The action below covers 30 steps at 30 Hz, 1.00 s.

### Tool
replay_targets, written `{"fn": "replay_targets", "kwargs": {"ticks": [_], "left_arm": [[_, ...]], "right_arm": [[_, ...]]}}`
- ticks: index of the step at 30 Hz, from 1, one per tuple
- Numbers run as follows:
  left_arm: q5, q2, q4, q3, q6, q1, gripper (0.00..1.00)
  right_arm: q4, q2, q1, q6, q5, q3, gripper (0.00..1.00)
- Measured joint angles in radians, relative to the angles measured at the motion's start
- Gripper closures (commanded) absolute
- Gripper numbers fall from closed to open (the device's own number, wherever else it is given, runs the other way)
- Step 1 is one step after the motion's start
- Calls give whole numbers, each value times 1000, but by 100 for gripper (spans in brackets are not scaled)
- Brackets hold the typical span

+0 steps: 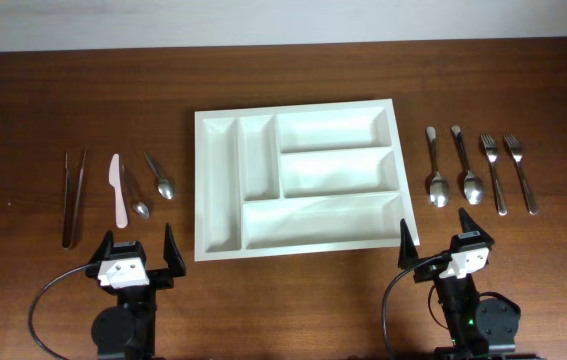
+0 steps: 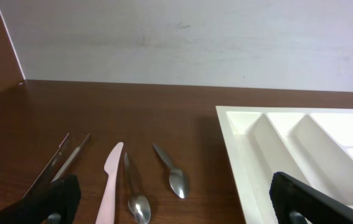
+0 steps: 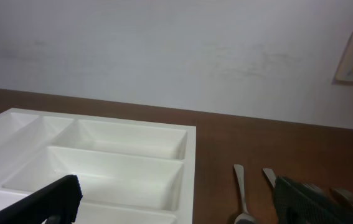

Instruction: Pack container

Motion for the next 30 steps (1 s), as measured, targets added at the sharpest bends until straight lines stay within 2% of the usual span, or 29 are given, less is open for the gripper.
{"fn": "replay_targets", "kwargs": {"ticks": [3,30], "left_arm": [[0,0,0,0,0,0,1],[0,-1,0,0,0,0,1]], "right_arm": [[-67,1,0,0,2,0,1],[-66,2,0,1,4,0,1]]}}
